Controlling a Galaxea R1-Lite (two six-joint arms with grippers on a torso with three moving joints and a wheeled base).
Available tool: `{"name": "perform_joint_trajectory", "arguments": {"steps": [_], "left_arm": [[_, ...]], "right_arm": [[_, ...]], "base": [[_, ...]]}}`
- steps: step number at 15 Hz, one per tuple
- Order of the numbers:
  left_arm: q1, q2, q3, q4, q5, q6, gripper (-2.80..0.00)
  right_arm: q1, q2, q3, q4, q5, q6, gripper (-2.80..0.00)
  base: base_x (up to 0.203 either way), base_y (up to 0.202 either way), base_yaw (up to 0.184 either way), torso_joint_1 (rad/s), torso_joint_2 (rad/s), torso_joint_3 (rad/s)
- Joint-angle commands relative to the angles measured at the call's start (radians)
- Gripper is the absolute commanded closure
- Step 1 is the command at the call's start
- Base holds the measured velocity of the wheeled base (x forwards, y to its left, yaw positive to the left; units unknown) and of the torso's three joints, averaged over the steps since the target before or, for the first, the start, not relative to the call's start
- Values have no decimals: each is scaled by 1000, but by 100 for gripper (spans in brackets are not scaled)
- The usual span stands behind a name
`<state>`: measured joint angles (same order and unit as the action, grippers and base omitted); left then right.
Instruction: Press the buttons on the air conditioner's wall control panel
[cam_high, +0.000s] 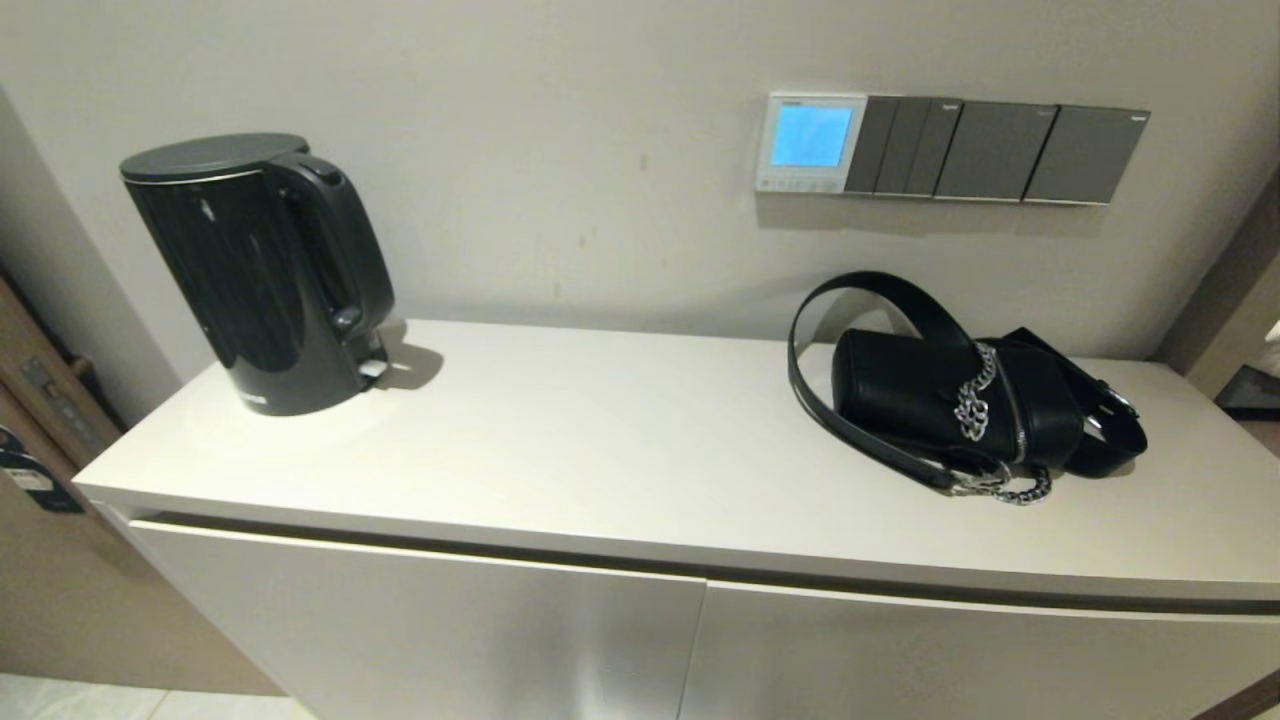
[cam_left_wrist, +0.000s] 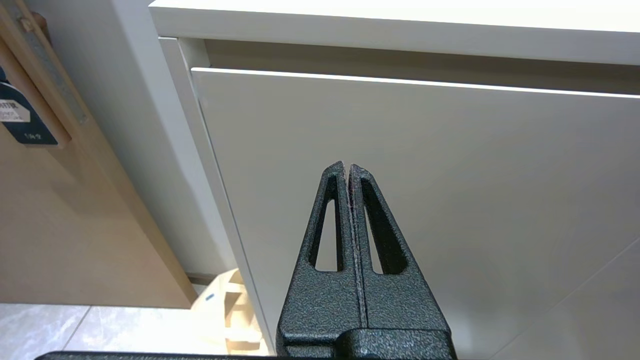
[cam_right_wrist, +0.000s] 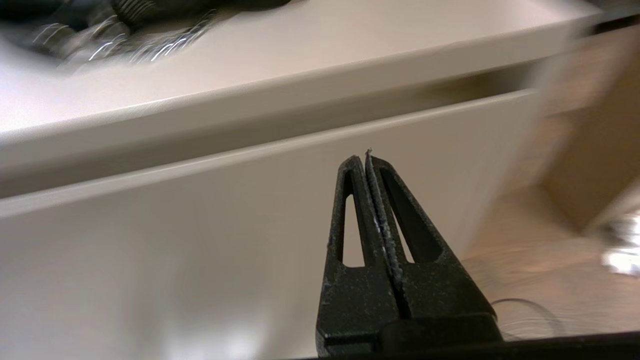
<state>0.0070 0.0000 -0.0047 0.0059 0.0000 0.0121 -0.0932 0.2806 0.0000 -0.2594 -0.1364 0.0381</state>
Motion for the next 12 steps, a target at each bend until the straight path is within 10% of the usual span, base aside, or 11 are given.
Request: {"name": "perform_joint_trajectory", "arguments": {"steps": [1,12], "left_arm": [[-1,2,0,0,1,0,0],[0,2,0,0,1,0,0]], "right_arm": [[-1,-1,2,15,117,13,0],[30,-3,-3,85,253,-14,0]], "base": [[0,0,0,0,0,0],[0,0,0,0,0,0]]}}
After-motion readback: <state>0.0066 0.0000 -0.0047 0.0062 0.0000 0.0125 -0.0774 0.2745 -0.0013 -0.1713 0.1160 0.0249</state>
